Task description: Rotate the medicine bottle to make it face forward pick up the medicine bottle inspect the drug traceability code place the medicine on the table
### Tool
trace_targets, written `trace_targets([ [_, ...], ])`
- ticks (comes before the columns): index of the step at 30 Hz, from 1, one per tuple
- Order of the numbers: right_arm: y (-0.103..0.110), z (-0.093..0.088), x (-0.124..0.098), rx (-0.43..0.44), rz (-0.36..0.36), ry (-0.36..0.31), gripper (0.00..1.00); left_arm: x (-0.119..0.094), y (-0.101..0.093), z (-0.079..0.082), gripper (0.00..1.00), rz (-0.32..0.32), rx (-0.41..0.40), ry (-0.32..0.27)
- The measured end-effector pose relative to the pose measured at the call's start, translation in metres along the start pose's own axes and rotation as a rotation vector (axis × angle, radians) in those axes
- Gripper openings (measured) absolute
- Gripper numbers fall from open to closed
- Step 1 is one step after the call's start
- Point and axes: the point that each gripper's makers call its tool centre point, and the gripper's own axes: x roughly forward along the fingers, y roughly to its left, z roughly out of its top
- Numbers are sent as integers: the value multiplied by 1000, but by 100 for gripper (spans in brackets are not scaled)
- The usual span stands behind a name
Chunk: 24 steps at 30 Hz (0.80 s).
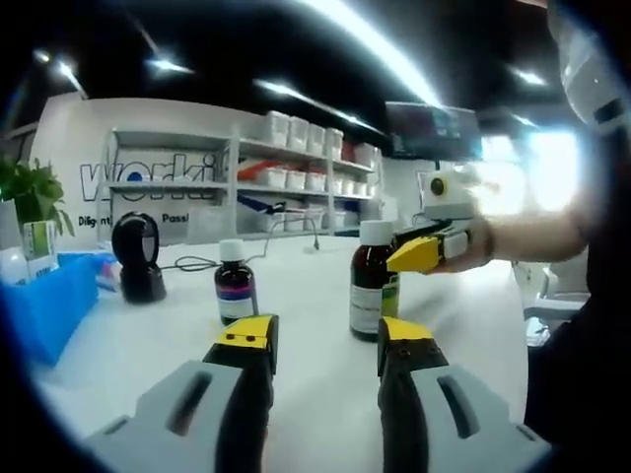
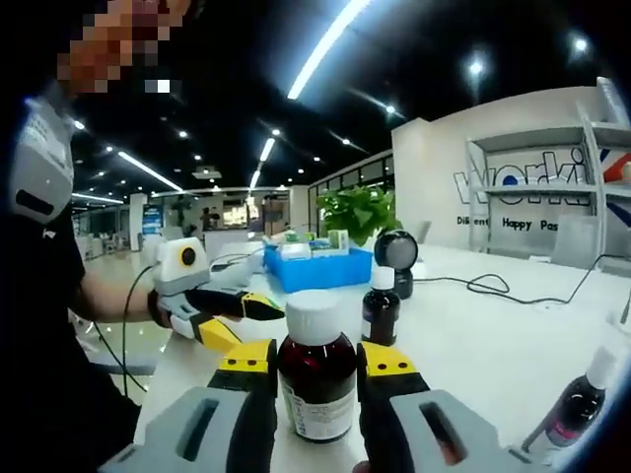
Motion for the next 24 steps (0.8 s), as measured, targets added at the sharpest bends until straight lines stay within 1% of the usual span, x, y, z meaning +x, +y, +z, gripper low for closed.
trace_targets([
  [3, -1, 0, 0, 1, -14, 1, 27, 0, 0, 0, 32, -1, 1, 0],
  [7, -2, 0, 0, 10, -15, -2, 27, 0, 0, 0, 32, 1, 2, -1],
  [14, -2, 0, -1, -1, -9, -4, 28, 0, -1, 0, 32, 1, 1, 0],
  [16, -1, 0, -1, 1, 6, -3, 30, 0, -1, 0, 32, 1, 1, 0],
  [17, -2, 2, -1, 14, 3, -13, 32, 0, -1, 0, 32, 0, 0, 0],
  [19, -2, 4, -1, 18, 1, -21, 32, 0, -1, 0, 32, -1, 0, 1],
  [24, -3, 3, -2, -2, -20, -11, 33, 0, -1, 0, 32, 0, -1, 1],
])
